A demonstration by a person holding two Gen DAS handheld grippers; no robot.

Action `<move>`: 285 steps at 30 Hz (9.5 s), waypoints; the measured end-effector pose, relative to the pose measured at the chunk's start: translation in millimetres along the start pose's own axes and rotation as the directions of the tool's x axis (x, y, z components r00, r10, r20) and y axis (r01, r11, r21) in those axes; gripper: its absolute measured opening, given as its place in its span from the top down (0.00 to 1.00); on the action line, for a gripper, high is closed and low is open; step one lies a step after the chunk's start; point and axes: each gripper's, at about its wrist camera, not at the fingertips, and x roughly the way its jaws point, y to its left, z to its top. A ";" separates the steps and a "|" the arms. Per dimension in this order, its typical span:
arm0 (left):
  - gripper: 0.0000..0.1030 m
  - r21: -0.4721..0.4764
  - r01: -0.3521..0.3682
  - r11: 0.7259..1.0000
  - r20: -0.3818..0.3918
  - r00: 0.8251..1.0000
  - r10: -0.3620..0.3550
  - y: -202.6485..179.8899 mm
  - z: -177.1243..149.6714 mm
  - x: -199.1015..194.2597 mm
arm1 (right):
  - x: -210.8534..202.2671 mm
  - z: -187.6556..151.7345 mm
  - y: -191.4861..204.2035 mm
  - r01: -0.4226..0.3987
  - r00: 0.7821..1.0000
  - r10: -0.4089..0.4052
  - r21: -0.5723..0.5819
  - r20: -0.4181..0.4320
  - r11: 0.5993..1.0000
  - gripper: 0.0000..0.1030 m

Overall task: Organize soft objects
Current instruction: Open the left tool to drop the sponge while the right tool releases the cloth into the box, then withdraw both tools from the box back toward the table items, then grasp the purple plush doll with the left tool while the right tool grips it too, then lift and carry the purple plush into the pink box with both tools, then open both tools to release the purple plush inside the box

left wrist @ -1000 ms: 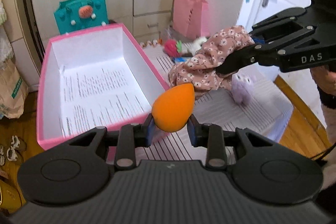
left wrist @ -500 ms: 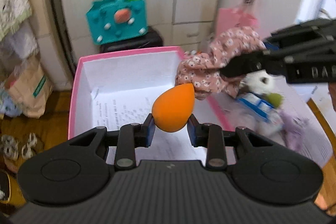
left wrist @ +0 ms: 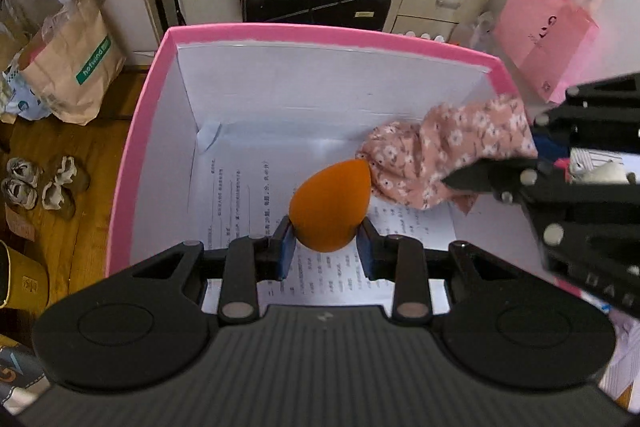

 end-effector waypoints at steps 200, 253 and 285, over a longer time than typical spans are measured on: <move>0.72 -0.086 0.494 0.865 -0.123 0.857 -0.501 -128.2 -204.9 -87.4 | -150.6 -256.3 106.8 -0.010 0.999 -0.006 0.316 0.051 0.949 0.51; 0.66 -0.429 0.285 0.857 0.086 0.958 -0.275 33.8 -60.6 -50.2 | -11.2 -40.3 52.8 -0.205 0.978 0.199 0.106 0.065 0.973 0.51; 0.59 0.088 0.117 0.989 0.221 0.966 -0.134 -45.2 -115.5 -205.4 | -155.7 -95.6 71.5 -0.032 0.985 0.019 0.072 0.174 0.997 0.45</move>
